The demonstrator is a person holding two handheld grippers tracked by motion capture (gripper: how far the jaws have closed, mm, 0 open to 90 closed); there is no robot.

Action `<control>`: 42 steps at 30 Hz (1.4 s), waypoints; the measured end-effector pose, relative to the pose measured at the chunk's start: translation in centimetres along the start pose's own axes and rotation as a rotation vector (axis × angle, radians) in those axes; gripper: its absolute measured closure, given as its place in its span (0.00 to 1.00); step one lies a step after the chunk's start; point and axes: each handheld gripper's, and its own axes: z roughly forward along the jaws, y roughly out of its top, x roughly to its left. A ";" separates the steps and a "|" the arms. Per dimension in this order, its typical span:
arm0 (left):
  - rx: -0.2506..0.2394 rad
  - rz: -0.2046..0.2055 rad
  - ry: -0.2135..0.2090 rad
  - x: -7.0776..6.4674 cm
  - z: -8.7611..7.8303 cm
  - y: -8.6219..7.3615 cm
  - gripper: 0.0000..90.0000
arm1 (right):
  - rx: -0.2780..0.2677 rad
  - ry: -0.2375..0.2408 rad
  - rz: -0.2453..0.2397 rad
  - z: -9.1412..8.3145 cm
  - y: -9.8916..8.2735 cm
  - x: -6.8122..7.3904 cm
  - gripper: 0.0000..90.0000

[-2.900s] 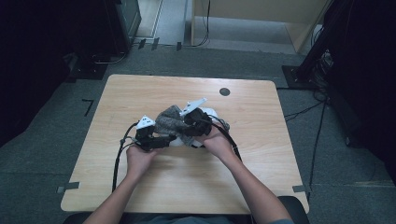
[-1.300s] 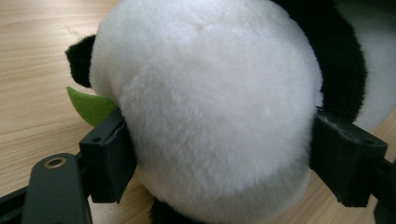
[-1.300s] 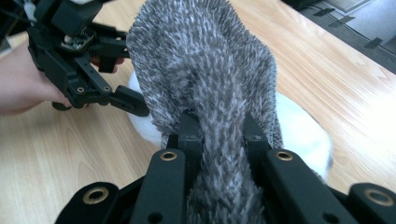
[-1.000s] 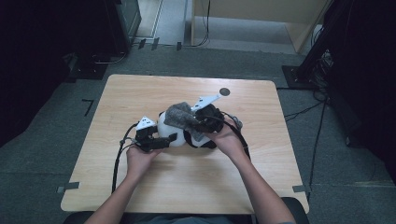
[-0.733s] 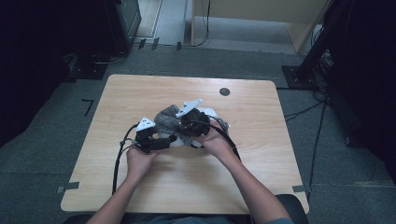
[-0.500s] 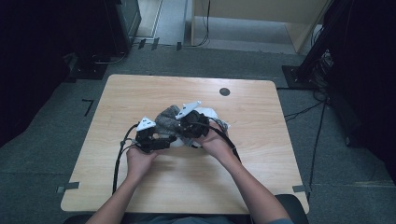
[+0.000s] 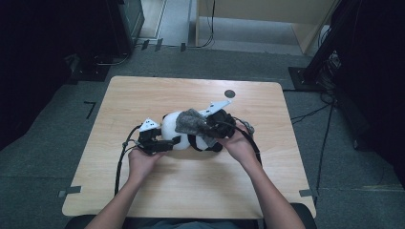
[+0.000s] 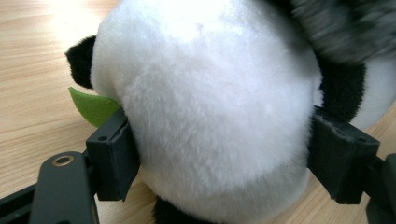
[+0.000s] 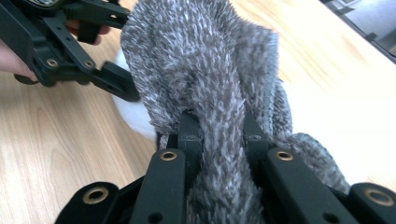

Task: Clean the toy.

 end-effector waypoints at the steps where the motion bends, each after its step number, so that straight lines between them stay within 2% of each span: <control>1: 0.000 0.000 -0.001 0.0 0.0 0.0 0.22 | -0.003 -0.008 0.010 -0.4 -0.3 -0.2 0.85; 8: 0.003 -0.005 -0.012 0.2 0.0 0.0 0.22 | -0.017 -0.059 0.078 -2.4 -2.1 -2.1 0.85; 14: 0.003 -0.005 -0.015 0.3 0.2 0.1 0.22 | -0.027 -0.060 0.107 -2.7 -2.9 -2.4 0.85; 16: 0.007 -0.006 -0.017 0.3 0.1 0.1 0.22 | -0.045 -0.059 0.114 -3.1 -3.0 -2.6 0.85; 18: 0.010 -0.006 -0.017 0.3 0.1 0.0 0.22 | -0.071 -0.060 0.141 -3.6 -3.2 -3.1 0.85; 22: 0.011 -0.006 -0.015 0.3 0.1 0.0 0.22 | -0.105 -0.116 0.180 -5.0 -3.9 -4.2 0.85; 27: 0.012 -0.002 -0.012 0.3 0.0 0.0 0.22 | -0.104 -0.174 0.242 -6.0 -5.2 -5.7 0.85; 30: 0.010 -0.005 -0.012 0.2 0.1 0.0 0.22 | -0.097 -0.182 0.285 -5.9 -6.1 -6.3 0.85; 32: 0.009 -0.003 -0.012 0.2 0.1 0.0 0.22 | -0.095 -0.165 0.313 -5.4 -6.6 -6.6 0.85; 37: 0.009 -0.001 -0.012 0.2 0.1 0.0 0.22 | -0.079 -0.131 0.321 -3.4 -6.7 -6.3 0.85; 42: 0.010 0.002 -0.009 0.2 0.1 0.0 0.22 | -0.046 -0.119 0.299 -1.7 -6.9 -5.8 0.85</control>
